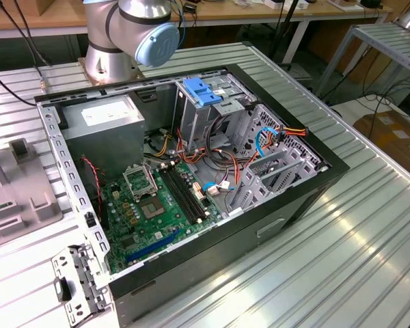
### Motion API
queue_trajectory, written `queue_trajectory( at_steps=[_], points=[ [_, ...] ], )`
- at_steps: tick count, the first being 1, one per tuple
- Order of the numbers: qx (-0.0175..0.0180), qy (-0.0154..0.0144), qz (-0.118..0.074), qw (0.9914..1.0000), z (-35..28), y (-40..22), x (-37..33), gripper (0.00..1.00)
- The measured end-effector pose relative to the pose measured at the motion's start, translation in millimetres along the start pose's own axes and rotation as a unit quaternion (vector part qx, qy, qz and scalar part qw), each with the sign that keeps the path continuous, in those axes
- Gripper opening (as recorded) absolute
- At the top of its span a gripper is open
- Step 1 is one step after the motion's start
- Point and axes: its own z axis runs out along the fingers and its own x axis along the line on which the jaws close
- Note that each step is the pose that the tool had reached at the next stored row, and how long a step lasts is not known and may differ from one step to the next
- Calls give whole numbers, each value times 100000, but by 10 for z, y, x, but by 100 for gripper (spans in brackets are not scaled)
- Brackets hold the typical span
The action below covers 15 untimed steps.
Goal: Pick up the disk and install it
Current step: 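Pick up the disk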
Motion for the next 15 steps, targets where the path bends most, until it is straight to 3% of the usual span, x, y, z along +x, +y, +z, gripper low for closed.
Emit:
queue_trajectory(
  at_steps=[15],
  points=[
    [3,-2,-1,100000,-25,0,-1,36]
  ],
)
